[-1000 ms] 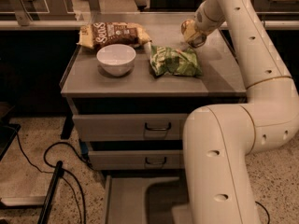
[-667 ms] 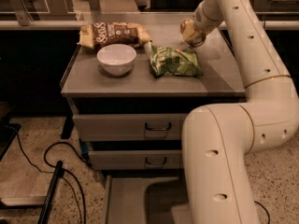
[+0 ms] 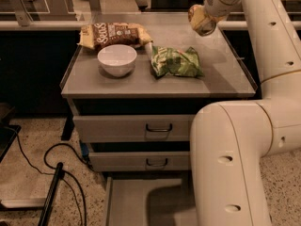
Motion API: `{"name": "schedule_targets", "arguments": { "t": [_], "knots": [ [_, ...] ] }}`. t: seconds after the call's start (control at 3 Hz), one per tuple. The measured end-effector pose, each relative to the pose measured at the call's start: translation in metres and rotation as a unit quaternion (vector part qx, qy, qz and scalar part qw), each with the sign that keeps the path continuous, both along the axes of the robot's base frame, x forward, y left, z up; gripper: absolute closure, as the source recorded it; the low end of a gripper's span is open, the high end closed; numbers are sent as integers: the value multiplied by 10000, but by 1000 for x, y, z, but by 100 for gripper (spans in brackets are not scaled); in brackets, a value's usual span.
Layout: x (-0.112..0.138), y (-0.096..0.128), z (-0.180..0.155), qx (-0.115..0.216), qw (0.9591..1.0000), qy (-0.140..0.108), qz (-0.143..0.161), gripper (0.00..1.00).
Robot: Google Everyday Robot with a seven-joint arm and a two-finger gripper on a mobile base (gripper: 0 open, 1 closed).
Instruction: Place orange can into bottom drawer
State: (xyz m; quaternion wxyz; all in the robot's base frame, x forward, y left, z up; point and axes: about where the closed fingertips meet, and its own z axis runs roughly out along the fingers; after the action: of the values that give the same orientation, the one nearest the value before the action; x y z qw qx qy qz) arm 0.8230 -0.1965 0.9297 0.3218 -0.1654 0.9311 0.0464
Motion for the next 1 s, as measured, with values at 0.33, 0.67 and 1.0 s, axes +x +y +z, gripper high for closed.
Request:
{"name": "schedule_targets", "arguments": {
  "t": [0.33,0.67,1.0],
  "knots": [
    [-10,-3,1,16,9999,132,-1,100],
    [-36,-18,20,65,9996,269,-84,100],
    [-76,-47,42,247,9989,390,-93,100]
  ]
}}
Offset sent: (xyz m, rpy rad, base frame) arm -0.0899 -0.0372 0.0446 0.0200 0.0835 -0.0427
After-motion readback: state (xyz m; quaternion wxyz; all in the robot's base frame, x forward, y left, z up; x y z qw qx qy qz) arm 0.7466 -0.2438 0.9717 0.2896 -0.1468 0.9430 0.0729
